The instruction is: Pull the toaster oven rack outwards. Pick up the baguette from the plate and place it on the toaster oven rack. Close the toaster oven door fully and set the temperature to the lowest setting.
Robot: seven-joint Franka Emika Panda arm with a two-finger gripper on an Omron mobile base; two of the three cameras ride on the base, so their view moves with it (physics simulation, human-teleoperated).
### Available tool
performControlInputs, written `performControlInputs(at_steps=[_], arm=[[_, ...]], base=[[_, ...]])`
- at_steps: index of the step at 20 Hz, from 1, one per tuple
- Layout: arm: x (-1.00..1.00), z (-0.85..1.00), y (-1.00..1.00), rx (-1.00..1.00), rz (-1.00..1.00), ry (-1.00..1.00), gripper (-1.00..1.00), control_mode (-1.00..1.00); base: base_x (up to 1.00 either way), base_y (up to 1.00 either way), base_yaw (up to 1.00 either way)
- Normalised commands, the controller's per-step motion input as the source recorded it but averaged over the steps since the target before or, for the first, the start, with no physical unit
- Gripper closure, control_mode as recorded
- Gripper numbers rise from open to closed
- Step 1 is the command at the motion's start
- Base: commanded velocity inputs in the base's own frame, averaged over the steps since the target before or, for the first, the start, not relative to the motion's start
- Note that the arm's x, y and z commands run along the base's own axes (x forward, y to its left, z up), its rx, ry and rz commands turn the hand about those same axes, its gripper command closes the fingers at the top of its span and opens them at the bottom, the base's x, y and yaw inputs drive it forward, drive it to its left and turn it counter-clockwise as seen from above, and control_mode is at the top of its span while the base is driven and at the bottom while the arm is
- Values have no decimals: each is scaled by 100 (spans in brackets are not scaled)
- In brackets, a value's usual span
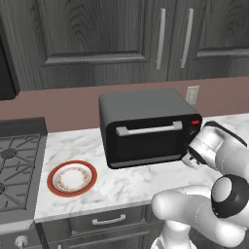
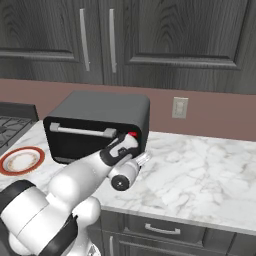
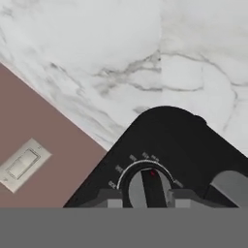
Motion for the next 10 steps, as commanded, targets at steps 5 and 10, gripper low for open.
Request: performControlInputs(at_steps=[5, 10], arm=[[0, -42, 14, -2, 0, -13, 100, -100], [0, -38, 5, -10, 0, -13, 100, -100]], base=[[0, 0, 0], [0, 0, 0]])
